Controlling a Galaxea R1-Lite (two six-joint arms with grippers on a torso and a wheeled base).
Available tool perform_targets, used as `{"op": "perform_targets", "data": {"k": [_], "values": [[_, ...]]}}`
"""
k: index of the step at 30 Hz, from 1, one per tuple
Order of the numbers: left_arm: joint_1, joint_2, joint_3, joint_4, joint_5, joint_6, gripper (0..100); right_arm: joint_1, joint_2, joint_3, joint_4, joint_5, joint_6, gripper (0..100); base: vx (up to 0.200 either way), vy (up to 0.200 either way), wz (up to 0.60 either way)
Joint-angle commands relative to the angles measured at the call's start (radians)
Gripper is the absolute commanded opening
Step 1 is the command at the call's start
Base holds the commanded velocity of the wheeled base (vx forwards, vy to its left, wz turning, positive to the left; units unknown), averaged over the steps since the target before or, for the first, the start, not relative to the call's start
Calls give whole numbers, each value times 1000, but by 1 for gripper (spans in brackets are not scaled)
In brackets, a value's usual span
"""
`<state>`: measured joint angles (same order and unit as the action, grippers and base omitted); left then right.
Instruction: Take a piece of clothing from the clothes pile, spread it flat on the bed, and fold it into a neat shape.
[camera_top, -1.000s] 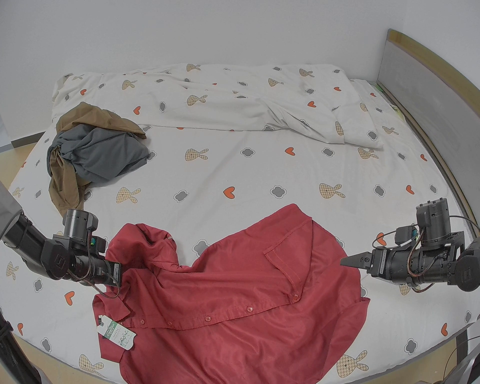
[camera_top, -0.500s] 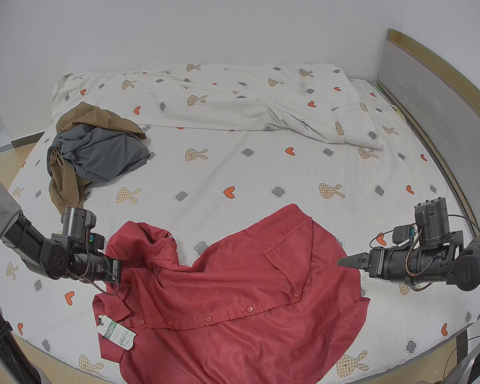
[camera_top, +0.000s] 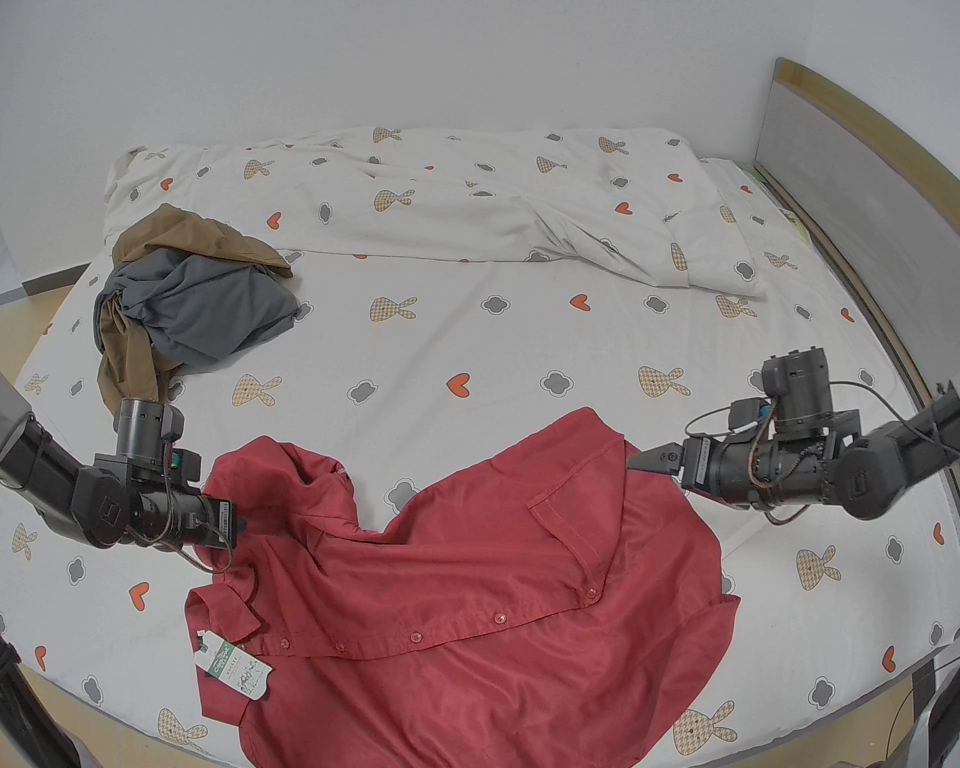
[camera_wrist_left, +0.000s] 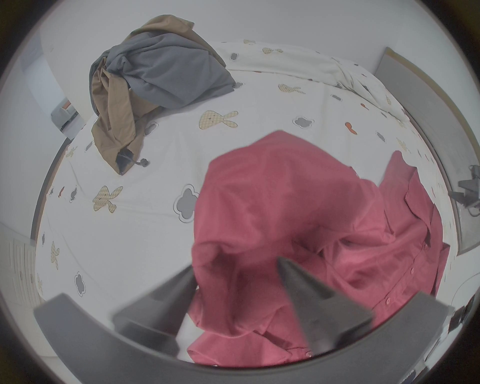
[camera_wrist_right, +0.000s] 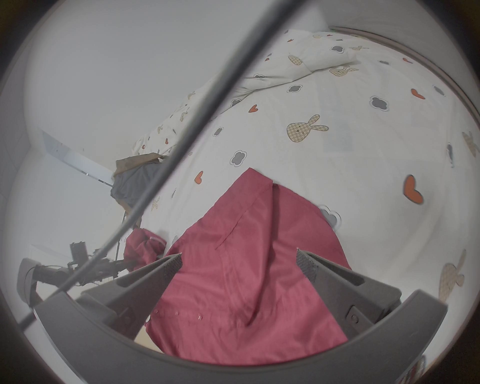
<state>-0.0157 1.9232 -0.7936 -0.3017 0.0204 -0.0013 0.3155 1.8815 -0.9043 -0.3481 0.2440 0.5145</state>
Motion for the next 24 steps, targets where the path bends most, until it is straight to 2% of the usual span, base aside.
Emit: {"op": "perform_targets", "data": {"k": [1, 9, 13, 16, 18, 24], "values": [[49, -10, -59, 7, 0, -22, 100, -16, 252, -191, 0, 1, 1, 100, 0, 0, 0], [115, -49, -96, 12, 1, -39, 100, -49, 358, -378, 1, 0, 1, 100, 0, 0, 0], [128, -76, -104, 12, 0, -59, 100, -78, 381, -404, 1, 0, -7, 100, 0, 0, 0], [126, -127, -102, 41, -22, -83, 100, -115, 423, -432, 1, 1, -54, 100, 0, 0, 0], [122, -156, -99, 65, -63, -88, 100, -121, 447, -440, 1, 4, -63, 100, 0, 0, 0], [117, -253, -91, 150, -301, -132, 100, -107, 493, -463, 0, 11, -67, 100, 0, 0, 0]]}}
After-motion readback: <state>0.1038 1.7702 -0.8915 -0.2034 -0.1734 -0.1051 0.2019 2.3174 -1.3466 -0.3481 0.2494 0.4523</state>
